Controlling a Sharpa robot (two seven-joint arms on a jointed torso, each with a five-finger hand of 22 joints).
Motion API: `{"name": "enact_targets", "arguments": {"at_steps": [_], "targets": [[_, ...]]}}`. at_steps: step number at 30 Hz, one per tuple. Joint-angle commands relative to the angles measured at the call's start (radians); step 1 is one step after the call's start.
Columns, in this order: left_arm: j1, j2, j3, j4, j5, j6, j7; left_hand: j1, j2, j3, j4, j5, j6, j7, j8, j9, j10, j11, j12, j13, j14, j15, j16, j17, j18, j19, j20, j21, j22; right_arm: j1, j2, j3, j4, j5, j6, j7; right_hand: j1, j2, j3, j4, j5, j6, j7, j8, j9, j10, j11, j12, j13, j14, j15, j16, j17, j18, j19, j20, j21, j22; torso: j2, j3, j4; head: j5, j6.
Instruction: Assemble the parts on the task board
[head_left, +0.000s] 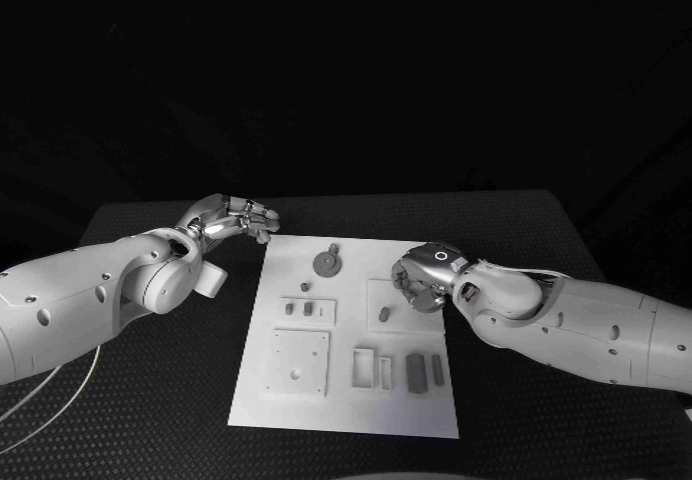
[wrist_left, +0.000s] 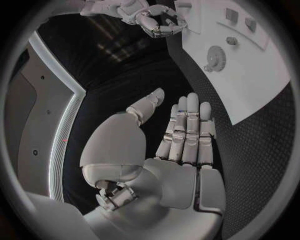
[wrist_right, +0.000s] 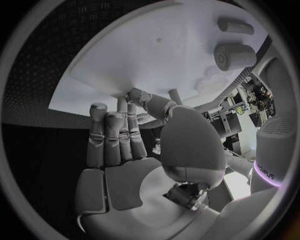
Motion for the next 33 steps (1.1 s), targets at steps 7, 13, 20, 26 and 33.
{"name": "enact_targets", "arguments": {"at_steps": [7, 13, 20, 26, 33], "targets": [[0.001, 0.003, 0.001, -0.001, 0.006, 0.011, 0.007, -0.004, 0.004, -0.008, -0.001, -0.005, -0.006, -0.001, -0.004, -0.001, -0.007, -0.001, -0.004, -0.001, 0.006, 0.001, -0.007, 0.002, 0.015, 0.003, 0.007, -0.004, 0.001, -0.006, 0.009, -0.003, -0.01, -0.042, -0.009, -0.021, 0.001, 0.009, 0.002, -0.008, -0.006, 0.013, -0.002, 0.006, 0.002, 0.046, 0.002, 0.005, -0.001, 0.002, -0.013, 0.009, 0.005, 0.029, 0.012, -0.004, 0.011, 0.022, 0.0, 0.0004, 0.0006, 0.002, 0.001], [0.001, 0.003, 0.001, -0.003, 0.006, 0.011, 0.006, -0.004, 0.004, -0.008, 0.0, -0.005, -0.007, -0.001, -0.005, -0.001, -0.007, -0.001, -0.004, -0.002, 0.007, 0.001, -0.008, 0.003, 0.015, 0.003, 0.007, -0.004, 0.001, -0.006, 0.015, -0.003, -0.01, -0.043, -0.014, -0.02, 0.0, 0.009, 0.002, -0.009, -0.006, 0.015, -0.003, 0.006, 0.003, 0.048, 0.002, 0.005, -0.002, 0.003, -0.014, 0.01, 0.006, 0.029, 0.014, -0.004, 0.013, 0.022, 0.0, -0.0002, 0.0003, 0.003, 0.001], [0.001, 0.003, 0.001, -0.003, 0.006, 0.01, 0.006, -0.005, 0.004, -0.009, 0.0, -0.005, -0.007, 0.0, -0.005, -0.001, -0.008, -0.001, -0.004, -0.002, 0.007, 0.001, -0.009, 0.004, 0.015, 0.003, 0.007, -0.004, 0.002, -0.006, 0.02, -0.003, -0.014, -0.044, -0.016, -0.019, -0.001, 0.008, 0.003, -0.009, -0.006, 0.017, -0.003, 0.006, 0.003, 0.05, 0.001, 0.005, -0.003, 0.004, -0.014, 0.01, 0.007, 0.029, 0.015, -0.004, 0.015, 0.021, 0.0, -0.0007, 0.0006, 0.004, 0.002], [0.001, 0.003, 0.001, -0.004, 0.006, 0.01, 0.006, -0.005, 0.004, -0.009, -0.001, -0.005, -0.008, 0.0, -0.005, -0.001, -0.008, -0.001, -0.004, -0.002, 0.007, 0.001, -0.01, 0.005, 0.015, 0.004, 0.007, -0.005, 0.002, -0.006, 0.026, -0.003, -0.017, -0.044, -0.019, -0.016, -0.001, 0.008, 0.004, -0.01, -0.006, 0.018, -0.004, 0.007, 0.004, 0.051, 0.0, 0.005, -0.003, 0.006, -0.015, 0.01, 0.008, 0.029, 0.016, -0.005, 0.016, 0.021, 0.0, -0.0003, 0.0002, 0.005, 0.001], [0.001, 0.003, 0.001, -0.006, 0.006, 0.009, 0.006, -0.005, 0.004, -0.009, -0.001, -0.005, -0.008, 0.0, -0.005, -0.001, -0.008, -0.001, -0.004, -0.002, 0.007, 0.001, -0.011, 0.006, 0.015, 0.004, 0.007, -0.005, 0.002, -0.006, 0.031, -0.002, -0.021, -0.044, -0.022, -0.015, -0.002, 0.008, 0.004, -0.01, -0.006, 0.019, -0.004, 0.007, 0.004, 0.053, 0.0, 0.005, -0.004, 0.007, -0.015, 0.01, 0.009, 0.029, 0.017, -0.005, 0.017, 0.021, 0.0, -0.0001, 0.0004, 0.004, 0.001]]}}
